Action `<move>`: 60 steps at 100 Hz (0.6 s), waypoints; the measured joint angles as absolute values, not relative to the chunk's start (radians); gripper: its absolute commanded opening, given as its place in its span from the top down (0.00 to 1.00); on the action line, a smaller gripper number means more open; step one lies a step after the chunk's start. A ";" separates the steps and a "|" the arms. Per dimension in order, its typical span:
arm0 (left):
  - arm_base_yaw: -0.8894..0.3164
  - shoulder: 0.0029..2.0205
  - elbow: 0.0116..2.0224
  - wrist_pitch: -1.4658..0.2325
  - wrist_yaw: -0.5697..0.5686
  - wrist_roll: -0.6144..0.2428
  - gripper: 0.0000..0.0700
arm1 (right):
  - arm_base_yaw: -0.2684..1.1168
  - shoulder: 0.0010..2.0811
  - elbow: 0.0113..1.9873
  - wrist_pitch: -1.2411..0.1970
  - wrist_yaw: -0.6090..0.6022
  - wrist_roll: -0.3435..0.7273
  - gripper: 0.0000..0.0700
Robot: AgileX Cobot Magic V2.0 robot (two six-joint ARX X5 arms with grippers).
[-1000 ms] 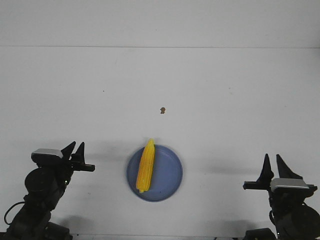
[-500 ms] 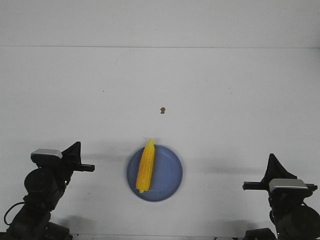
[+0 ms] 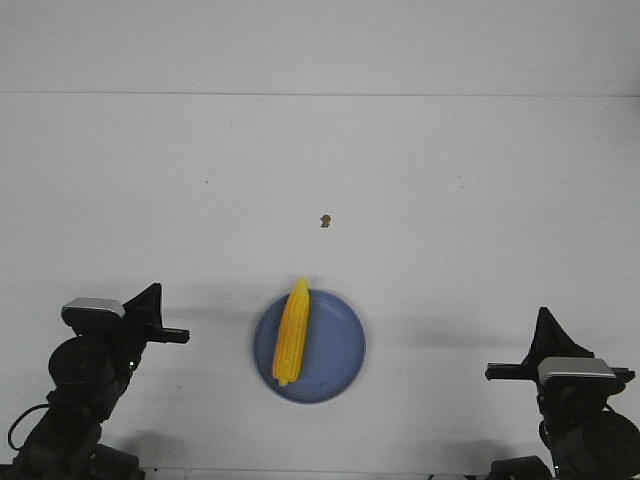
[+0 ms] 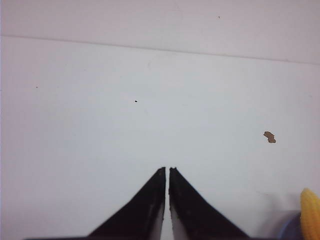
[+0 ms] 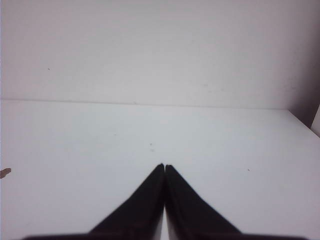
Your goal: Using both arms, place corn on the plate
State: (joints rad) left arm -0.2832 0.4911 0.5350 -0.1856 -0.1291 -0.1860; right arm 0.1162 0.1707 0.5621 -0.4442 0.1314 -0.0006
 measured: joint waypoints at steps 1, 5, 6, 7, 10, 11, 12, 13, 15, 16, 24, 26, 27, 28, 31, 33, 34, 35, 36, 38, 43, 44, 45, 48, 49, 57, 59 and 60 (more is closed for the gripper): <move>-0.283 0.490 0.535 -0.186 -0.129 -0.186 0.98 | 0.116 0.171 0.562 -0.444 0.131 -0.001 0.99; -0.283 0.482 0.535 -0.187 -0.129 -0.186 0.98 | 0.116 0.171 0.562 -0.444 0.131 -0.001 0.99; -0.283 0.480 0.535 -0.186 -0.129 -0.186 0.98 | 0.116 0.171 0.562 -0.444 0.131 -0.001 0.99; -0.282 0.479 0.535 -0.186 -0.129 -0.184 0.98 | 0.116 0.171 0.562 -0.444 0.131 -0.001 0.99; -0.278 0.469 0.535 -0.185 -0.129 -0.176 0.98 | 0.116 0.171 0.562 -0.444 0.131 -0.001 0.99; -0.276 0.465 0.535 -0.184 -0.129 -0.173 0.98 | 0.116 0.171 0.562 -0.444 0.131 -0.001 0.99; -0.274 0.461 0.534 -0.182 -0.129 -0.171 0.98 | 0.116 0.171 0.562 -0.444 0.131 -0.001 0.99; -0.272 0.457 0.533 -0.178 -0.129 -0.169 0.98 | 0.116 0.171 0.562 -0.444 0.131 -0.001 0.99; -0.267 0.446 0.529 -0.165 -0.129 -0.166 0.98 | 0.116 0.171 0.562 -0.444 0.131 -0.001 0.99; -0.264 0.440 0.525 -0.156 -0.129 -0.165 0.98 | 0.116 0.171 0.562 -0.444 0.131 -0.001 0.99; -0.239 0.381 0.472 -0.066 -0.130 -0.157 0.98 | 0.116 0.171 0.562 -0.444 0.131 -0.001 0.99; -0.233 0.365 0.453 -0.044 -0.130 -0.155 0.98 | 0.116 0.171 0.562 -0.444 0.131 -0.001 0.99; -0.230 0.355 0.443 -0.033 -0.131 -0.155 0.98 | 0.116 0.171 0.562 -0.444 0.131 -0.001 0.99; -0.228 0.345 0.434 -0.022 -0.131 -0.155 0.98 | 0.116 0.171 0.562 -0.444 0.131 -0.001 0.99; -0.219 0.320 0.402 0.014 -0.131 -0.152 0.98 | 0.116 0.171 0.562 -0.444 0.131 -0.001 0.99; -0.214 0.305 0.380 0.035 -0.132 -0.151 0.98 | 0.116 0.171 0.562 -0.444 0.131 -0.001 0.99; -0.212 0.298 0.369 0.045 -0.132 -0.151 0.98 | 0.116 0.171 0.562 -0.444 0.131 -0.001 0.99; -0.209 0.291 0.359 0.052 -0.132 -0.150 0.98 | 0.116 0.171 0.562 -0.444 0.131 -0.001 0.99; -0.207 0.284 0.348 0.060 -0.132 -0.149 0.98 | 0.116 0.171 0.562 -0.444 0.131 -0.001 0.99; -0.202 0.269 0.328 0.069 -0.132 -0.148 0.98 | 0.116 0.171 0.562 -0.444 0.131 -0.001 0.99; -0.191 0.228 0.279 0.076 -0.132 -0.148 0.98 | 0.116 0.171 0.562 -0.444 0.131 -0.001 0.99; -0.190 0.220 0.270 0.075 -0.132 -0.148 0.98 | 0.116 0.171 0.562 -0.444 0.131 -0.001 0.99; -0.189 0.211 0.260 0.075 -0.132 -0.148 0.98 | 0.116 0.171 0.562 -0.444 0.131 -0.001 0.99; -0.184 0.184 0.233 0.074 -0.132 -0.147 0.98 | 0.116 0.171 0.562 -0.444 0.131 -0.001 0.99; -0.184 0.176 0.224 0.074 -0.132 -0.147 0.98 | 0.116 0.171 0.562 -0.444 0.131 -0.001 0.99; -0.176 0.098 0.165 0.068 -0.132 -0.147 0.98 | 0.116 0.171 0.562 -0.444 0.131 -0.001 0.99; -0.173 0.079 0.152 0.065 -0.132 -0.147 0.98 | 0.116 0.171 0.562 -0.444 0.131 -0.001 0.99; -0.171 0.068 0.146 0.063 -0.132 -0.147 0.98 | 0.116 0.171 0.562 -0.444 0.131 -0.001 0.99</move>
State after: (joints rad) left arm -0.1715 0.0685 0.1463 0.0631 -0.1318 -0.1474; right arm 0.1162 0.1707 0.5621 -0.4442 0.1310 -0.0010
